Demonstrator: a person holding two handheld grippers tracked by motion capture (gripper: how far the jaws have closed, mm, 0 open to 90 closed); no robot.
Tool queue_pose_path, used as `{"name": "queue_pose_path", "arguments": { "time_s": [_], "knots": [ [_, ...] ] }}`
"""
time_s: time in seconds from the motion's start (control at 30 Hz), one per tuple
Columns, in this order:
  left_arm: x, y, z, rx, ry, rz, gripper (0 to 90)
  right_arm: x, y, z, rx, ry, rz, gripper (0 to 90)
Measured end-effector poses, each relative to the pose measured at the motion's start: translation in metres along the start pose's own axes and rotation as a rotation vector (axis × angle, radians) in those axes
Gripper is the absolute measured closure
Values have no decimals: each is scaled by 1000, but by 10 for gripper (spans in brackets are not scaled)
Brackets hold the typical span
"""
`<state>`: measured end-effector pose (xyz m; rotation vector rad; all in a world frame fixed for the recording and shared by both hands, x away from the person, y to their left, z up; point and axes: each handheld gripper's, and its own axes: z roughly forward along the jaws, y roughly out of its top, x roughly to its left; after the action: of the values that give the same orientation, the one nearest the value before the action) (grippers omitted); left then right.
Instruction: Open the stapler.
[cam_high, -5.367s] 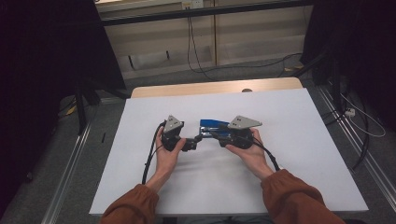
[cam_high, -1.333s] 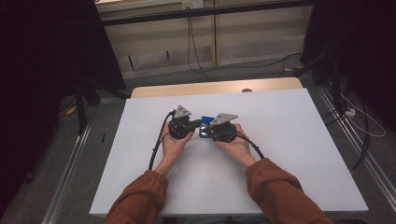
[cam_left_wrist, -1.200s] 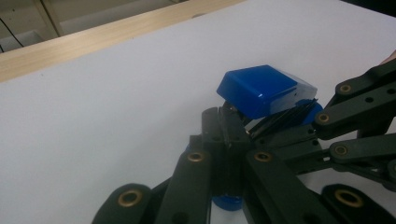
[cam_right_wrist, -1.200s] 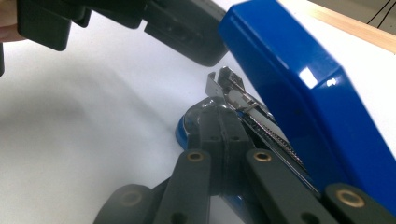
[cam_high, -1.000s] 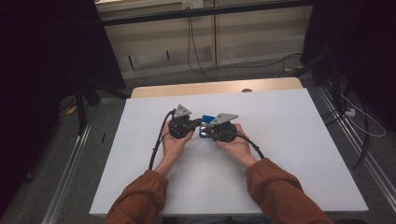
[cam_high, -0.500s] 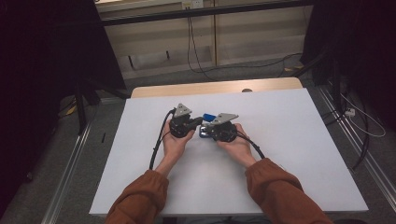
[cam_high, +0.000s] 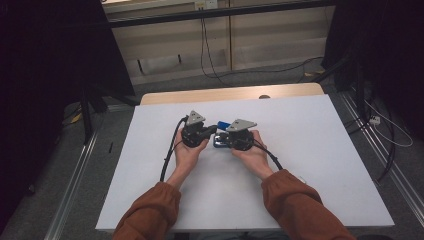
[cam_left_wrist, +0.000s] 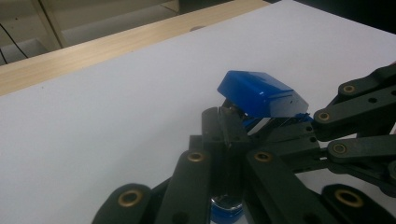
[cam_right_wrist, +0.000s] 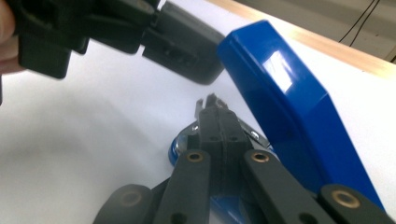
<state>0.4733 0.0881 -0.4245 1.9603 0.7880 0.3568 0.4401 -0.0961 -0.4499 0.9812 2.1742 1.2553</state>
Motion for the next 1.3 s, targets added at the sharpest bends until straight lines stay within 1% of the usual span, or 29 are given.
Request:
{"name": "queue_pose_path", "arguments": {
  "time_s": [0.03,0.13,0.2,0.23,0.27,0.3,0.37,0.5,0.53,0.57,0.67,0.77,0.8,0.9,0.93,1.03,1.07,1.1,1.27,1.3],
  "knots": [
    [-1,0,0,4,6,3,900,1,0,1,-4,-2,-1,900],
    [-1,1,0,-1,7,4,900,3,1,3,-3,-5,0,900],
    [-1,1,0,-3,6,7,900,4,0,4,-7,-12,9,900],
    [-1,1,0,-4,5,7,900,4,1,4,-15,-24,13,900],
    [-1,1,0,-4,5,7,900,4,1,4,-15,-24,13,900],
    [-1,2,0,-4,5,5,900,4,1,3,-17,-38,21,900],
    [-1,2,1,-7,11,3,900,3,2,3,-27,-41,31,900],
    [-1,3,1,-10,9,4,900,3,3,3,-34,-46,38,900],
    [-1,3,1,-10,9,4,900,3,3,3,-34,-46,38,900],
    [-1,3,1,-11,7,1,900,3,3,4,-28,-52,26,900],
    [-2,4,1,-23,3,-6,900,1,3,4,-34,-59,30,900],
    [-2,5,0,-25,-3,0,900,0,3,4,-43,-61,26,900],
    [-2,5,0,-25,-4,-1,900,1,3,4,-42,-63,20,900],
    [0,4,1,-25,-6,-7,900,1,3,3,-44,-63,22,900],
    [1,3,1,-16,-3,-6,900,1,3,3,-43,-63,22,900],
    [7,-1,2,-3,7,-20,900,0,4,1,-41,-67,19,900],
    [7,-1,2,-3,7,-20,900,0,4,1,-42,-67,21,900],
    [9,-2,3,4,0,-29,900,0,4,1,-45,-65,25,900],
    [6,-3,5,15,-12,-15,900,0,4,0,-49,-66,33,900],
    [4,-4,7,24,-20,-9,900,0,4,0,-47,-67,32,900]
  ]
}}
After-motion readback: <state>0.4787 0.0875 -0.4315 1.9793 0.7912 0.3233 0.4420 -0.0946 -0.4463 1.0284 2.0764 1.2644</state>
